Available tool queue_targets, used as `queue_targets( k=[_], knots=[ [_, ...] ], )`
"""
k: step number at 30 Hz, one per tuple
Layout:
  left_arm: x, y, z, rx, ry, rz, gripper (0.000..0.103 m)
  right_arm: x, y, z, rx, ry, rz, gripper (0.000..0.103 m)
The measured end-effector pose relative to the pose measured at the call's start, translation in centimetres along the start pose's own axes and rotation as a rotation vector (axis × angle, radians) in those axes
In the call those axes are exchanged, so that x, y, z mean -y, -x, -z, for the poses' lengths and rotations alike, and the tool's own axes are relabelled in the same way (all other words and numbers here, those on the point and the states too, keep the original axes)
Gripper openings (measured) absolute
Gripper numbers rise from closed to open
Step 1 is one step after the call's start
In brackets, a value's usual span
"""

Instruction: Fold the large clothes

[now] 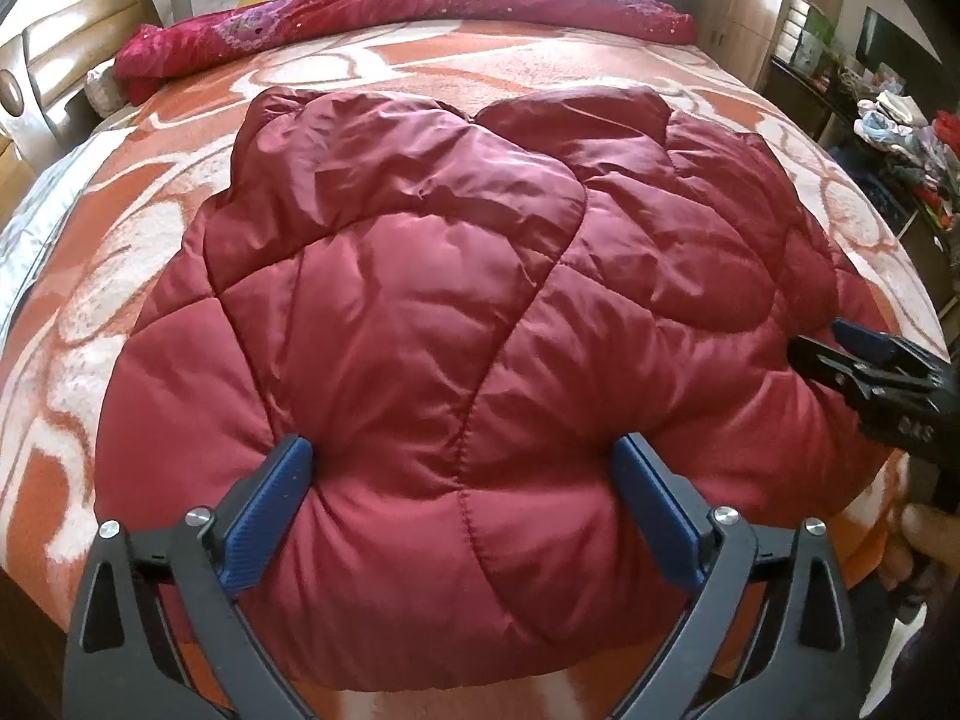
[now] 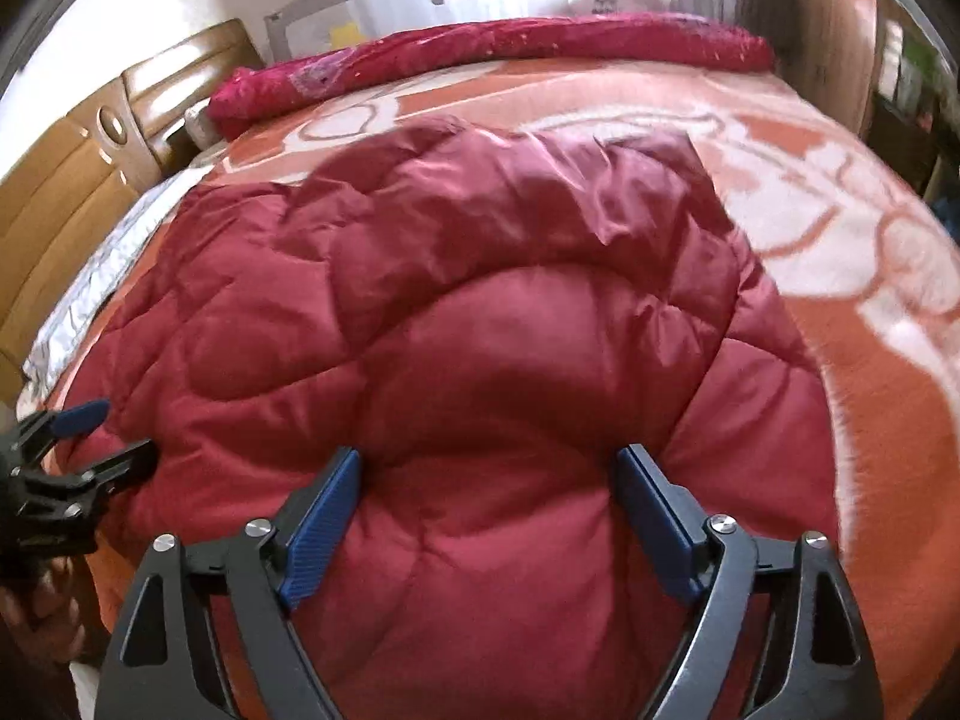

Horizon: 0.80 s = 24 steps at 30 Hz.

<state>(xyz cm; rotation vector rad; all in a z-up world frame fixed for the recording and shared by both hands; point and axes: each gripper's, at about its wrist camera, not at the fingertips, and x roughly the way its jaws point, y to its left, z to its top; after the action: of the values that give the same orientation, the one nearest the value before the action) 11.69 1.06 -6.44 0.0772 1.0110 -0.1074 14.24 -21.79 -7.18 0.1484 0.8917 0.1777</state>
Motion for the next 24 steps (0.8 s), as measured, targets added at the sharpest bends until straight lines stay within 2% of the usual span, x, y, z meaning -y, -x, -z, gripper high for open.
queue_targets(
  k=[16, 20, 24],
  knots=[
    [-0.3, -0.9, -0.6, -0.012, 0.016, 0.014, 0.103, -0.1, -0.4, 0.1, 0.002, 0.011, 0.015, 0.087],
    [-1.7, 0.7, -1.6, 0.01, 0.066, 0.065, 0.103, -0.3, 2.1, -1.5, 0.04, -0.003, -0.014, 0.084],
    [-3.9, 0.4, -3.5, 0.012, 0.127, 0.033, 0.103, 0.1, 1.4, -4.1, 0.049, -0.004, 0.005, 0.083]
  ],
)
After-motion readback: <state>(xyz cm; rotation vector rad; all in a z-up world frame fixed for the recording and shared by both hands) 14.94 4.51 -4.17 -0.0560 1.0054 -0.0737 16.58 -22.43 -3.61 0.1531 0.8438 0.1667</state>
